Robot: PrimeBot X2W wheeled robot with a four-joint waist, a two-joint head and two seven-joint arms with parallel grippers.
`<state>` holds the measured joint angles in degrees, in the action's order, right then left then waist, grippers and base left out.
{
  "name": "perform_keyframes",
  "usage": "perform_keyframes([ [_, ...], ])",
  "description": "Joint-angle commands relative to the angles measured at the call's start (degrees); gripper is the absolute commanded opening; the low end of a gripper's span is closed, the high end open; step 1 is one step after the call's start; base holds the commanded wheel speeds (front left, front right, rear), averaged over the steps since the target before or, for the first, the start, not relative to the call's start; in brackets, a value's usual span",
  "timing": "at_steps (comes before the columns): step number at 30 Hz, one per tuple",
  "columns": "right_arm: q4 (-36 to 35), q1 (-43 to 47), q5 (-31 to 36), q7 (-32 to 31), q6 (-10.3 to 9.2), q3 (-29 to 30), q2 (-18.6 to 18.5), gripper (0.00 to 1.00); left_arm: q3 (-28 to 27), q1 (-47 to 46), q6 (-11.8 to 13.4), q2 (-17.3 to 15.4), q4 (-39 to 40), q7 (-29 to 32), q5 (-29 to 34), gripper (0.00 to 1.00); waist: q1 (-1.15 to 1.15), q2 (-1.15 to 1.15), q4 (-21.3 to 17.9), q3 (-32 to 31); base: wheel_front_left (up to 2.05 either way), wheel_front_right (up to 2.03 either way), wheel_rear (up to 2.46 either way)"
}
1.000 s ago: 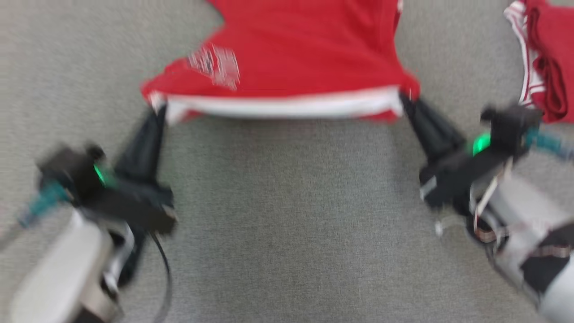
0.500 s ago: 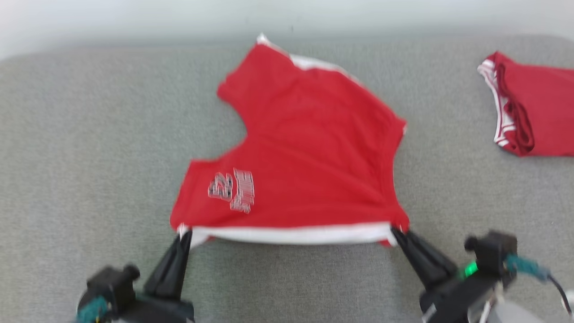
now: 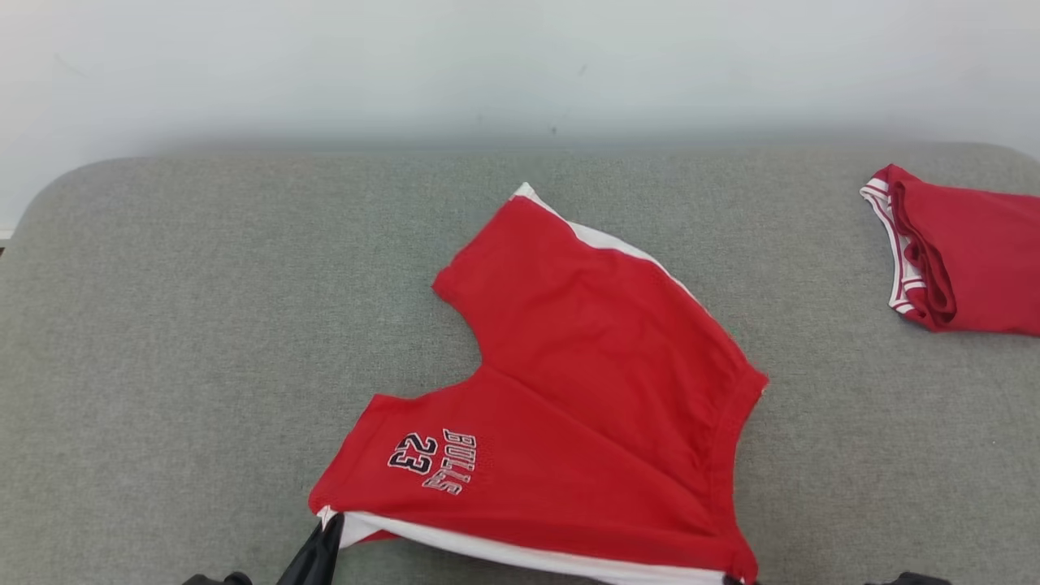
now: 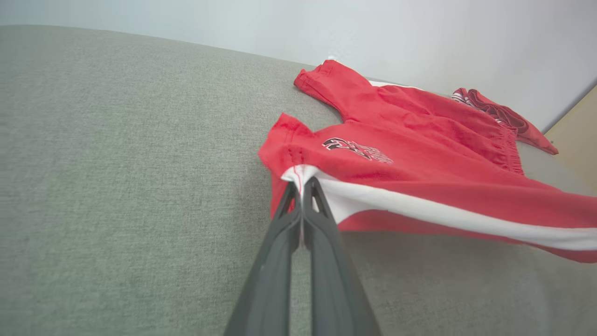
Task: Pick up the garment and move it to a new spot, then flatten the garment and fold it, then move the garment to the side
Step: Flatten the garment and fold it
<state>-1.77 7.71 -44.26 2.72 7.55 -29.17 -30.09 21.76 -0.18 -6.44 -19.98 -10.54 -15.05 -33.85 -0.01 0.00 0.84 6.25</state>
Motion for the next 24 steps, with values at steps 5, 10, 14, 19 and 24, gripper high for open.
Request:
perform_keyframes([
  [5, -3.7, 2.4, 1.4, -2.1, -0.12, 1.9, 2.5, 0.0, -0.1, -0.3, -0.3, -0.7, 0.6, -0.2, 1.7, 0.0, 0.01, 0.0, -0.9, 0.5, 0.0, 0.0, 0.0],
  [10, -5.7, -0.7, 2.3, -2.5, -0.12, 1.8, 4.0, 0.0, 0.4, -4.7, -0.5, -3.2, 1.8, 0.8, 3.3, 0.0, 0.01, 0.0, -2.6, 1.8, 0.0, 0.0, 0.0],
  [14, -5.3, -4.2, 0.7, -2.1, -0.12, 2.7, 5.4, 0.0, 0.7, -11.4, -0.8, -6.0, 3.0, 3.2, 3.9, 0.0, 0.01, 0.0, -4.3, 3.7, 0.0, 0.0, 0.0],
  [19, -3.9, -10.7, -0.5, -1.4, -0.12, 3.3, 7.1, 0.0, 3.1, -22.4, -1.0, -9.7, 4.0, 8.0, 4.4, 0.0, 0.01, 0.0, -7.5, 7.6, 0.0, 0.0, 0.0],
  [24, -0.8, -17.5, -0.6, 0.0, -0.12, 4.0, 9.2, 0.0, 8.1, -33.8, -1.0, -13.1, 2.8, 12.6, 2.8, 0.0, 0.01, 0.0, -10.4, 12.0, 0.0, 0.0, 0.0],
])
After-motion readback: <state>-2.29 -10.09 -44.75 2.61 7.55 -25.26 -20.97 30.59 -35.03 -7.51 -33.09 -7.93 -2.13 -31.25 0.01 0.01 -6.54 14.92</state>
